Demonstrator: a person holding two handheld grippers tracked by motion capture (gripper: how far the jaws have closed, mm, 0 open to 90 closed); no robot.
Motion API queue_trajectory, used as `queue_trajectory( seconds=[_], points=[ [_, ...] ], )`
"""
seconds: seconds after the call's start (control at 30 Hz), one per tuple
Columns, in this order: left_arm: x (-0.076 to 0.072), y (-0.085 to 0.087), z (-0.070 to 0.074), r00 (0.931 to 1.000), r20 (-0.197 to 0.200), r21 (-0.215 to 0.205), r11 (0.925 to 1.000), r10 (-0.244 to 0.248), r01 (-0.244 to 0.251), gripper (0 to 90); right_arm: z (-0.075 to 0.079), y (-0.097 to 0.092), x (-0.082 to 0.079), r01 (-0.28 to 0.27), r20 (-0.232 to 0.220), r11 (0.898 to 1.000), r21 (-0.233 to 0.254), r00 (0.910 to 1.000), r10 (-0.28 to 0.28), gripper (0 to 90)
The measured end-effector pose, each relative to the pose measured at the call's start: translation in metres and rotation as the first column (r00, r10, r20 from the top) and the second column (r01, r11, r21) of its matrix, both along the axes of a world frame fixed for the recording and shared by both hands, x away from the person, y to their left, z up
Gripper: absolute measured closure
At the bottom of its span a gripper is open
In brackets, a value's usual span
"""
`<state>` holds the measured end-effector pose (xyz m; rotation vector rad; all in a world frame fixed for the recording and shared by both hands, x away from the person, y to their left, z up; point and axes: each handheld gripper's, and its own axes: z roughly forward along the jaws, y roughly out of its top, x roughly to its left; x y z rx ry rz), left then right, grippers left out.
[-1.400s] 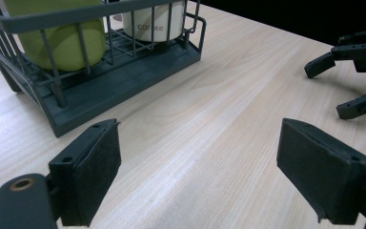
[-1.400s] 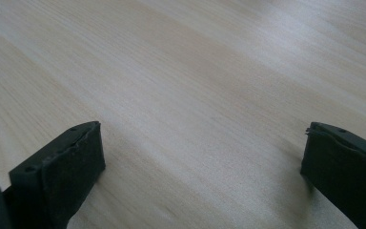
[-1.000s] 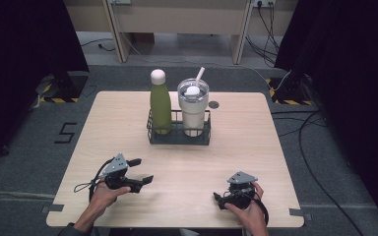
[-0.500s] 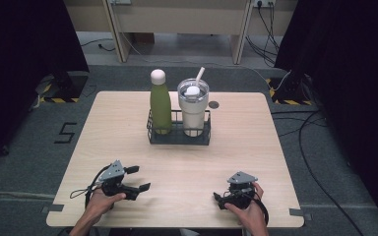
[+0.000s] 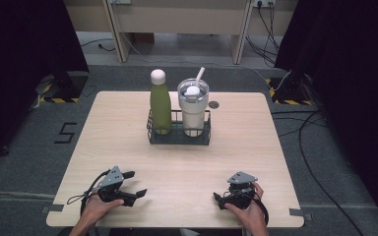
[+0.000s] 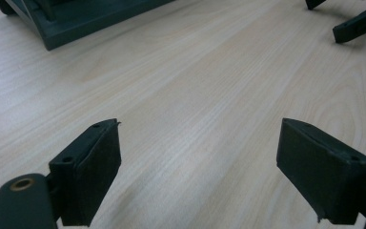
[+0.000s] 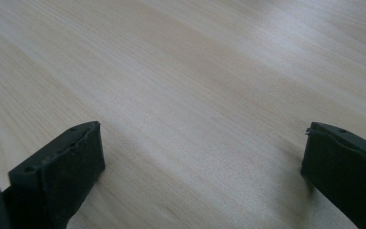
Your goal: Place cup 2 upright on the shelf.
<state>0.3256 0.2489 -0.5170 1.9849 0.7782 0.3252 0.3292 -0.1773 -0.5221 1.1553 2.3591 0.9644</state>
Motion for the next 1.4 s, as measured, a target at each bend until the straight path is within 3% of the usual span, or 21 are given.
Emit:
queue_trajectory(
  seconds=[0.17, 0.43, 0.67, 0.77, 0.9, 1.4],
  points=[
    [-0.0030, 0.0007, -0.0023, 0.9998, 0.001, 0.073, 0.9972, 0.020, -0.020, 14.8, 0.0000, 0.0000, 0.0000, 0.000, 0.000, 1.000, 0.000, 1.0000, 0.000, 0.9],
    [-0.0044, 0.0038, -0.0045, 0.9992, -0.020, 0.090, 0.9954, 0.034, -0.032, 14.8, 0.0000, 0.0000, 0.0000, 0.000, 0.000, 1.000, 0.000, 1.0000, 0.000, 0.9],
    [-0.0057, 0.0040, -0.0073, 0.9985, -0.026, 0.140, 0.9891, 0.049, -0.045, 14.8, 0.0000, 0.0000, 0.0000, 0.000, 0.000, 1.000, 0.000, 1.0000, 0.000, 0.9],
    [-0.0065, 0.0008, -0.0084, 0.9982, -0.032, 0.182, 0.9823, 0.050, -0.044, 14.8, 0.0000, 0.0000, -0.0001, 0.000, 0.000, 1.000, 0.000, 1.0000, 0.000, 0.9],
    [-0.0056, -0.0014, -0.0090, 0.9975, -0.059, 0.175, 0.9841, 0.038, -0.028, 13.7, 0.0000, 0.0000, 0.0000, -0.001, 0.000, 1.000, 0.000, 1.0000, 0.001, 0.9],
    [-0.0037, -0.0015, -0.0093, 0.9979, -0.059, 0.177, 0.9841, 0.028, -0.017, 11.8, -0.0001, 0.0000, 0.0000, -0.001, 0.001, 1.000, -0.001, 1.0000, 0.001, 0.8]
  ],
)
